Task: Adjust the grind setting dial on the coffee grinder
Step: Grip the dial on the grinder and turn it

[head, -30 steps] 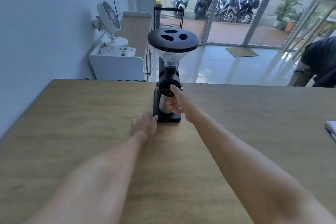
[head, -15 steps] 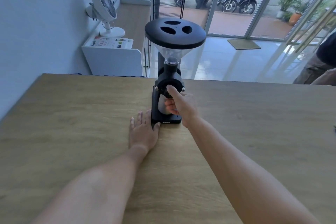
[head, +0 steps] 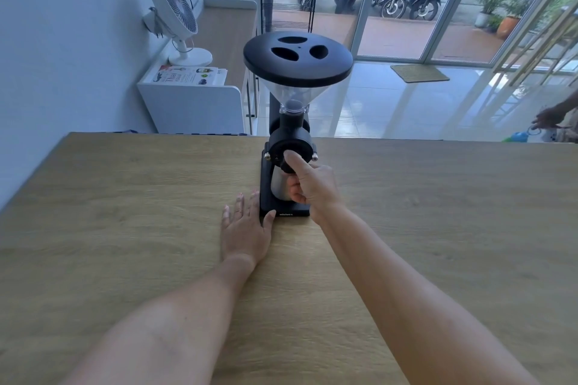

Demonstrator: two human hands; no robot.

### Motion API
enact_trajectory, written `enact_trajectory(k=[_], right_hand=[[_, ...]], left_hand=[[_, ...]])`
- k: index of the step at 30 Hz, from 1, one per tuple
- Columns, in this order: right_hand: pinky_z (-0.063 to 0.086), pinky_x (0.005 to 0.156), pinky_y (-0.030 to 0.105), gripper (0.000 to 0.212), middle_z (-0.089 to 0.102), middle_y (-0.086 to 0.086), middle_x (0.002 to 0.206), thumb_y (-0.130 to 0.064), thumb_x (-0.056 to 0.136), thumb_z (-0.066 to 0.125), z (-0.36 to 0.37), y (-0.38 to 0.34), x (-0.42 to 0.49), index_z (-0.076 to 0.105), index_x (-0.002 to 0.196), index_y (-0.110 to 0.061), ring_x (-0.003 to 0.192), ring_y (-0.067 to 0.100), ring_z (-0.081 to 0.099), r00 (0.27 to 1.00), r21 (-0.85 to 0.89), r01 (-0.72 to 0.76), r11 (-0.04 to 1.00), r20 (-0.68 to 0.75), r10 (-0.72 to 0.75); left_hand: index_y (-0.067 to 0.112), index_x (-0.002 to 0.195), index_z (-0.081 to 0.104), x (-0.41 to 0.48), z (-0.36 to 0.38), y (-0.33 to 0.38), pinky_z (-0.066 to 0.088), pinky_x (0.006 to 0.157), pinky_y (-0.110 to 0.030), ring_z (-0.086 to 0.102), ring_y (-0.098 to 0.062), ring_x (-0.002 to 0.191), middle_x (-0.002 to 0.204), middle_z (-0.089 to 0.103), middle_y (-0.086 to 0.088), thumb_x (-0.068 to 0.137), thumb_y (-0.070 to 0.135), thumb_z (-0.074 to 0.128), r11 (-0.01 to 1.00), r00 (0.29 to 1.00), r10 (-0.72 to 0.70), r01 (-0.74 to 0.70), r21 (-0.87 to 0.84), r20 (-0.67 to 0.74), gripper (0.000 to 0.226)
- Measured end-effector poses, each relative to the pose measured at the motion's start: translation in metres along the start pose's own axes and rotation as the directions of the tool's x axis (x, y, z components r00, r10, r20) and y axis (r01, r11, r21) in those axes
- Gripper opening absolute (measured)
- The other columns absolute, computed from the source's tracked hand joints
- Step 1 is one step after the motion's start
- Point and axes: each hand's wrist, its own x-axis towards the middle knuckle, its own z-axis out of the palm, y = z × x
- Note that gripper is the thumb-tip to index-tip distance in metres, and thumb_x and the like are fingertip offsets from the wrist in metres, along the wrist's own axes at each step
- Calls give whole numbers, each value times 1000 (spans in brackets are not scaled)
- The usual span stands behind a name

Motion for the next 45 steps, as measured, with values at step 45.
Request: enact_trajectory(k=[45], right_hand=[[50,58,26,40,59,-2,63,-41,83,76,-10,-5,-6,73,100,-5,49,10,51,988,-65,-109,992,106,115]], left_hand=[[26,156,6,-3,-6,1,-2,123,-42,-1,-15,151,164,14,-7,99,58,16,999,1000,5,-5,-33,-4,66]])
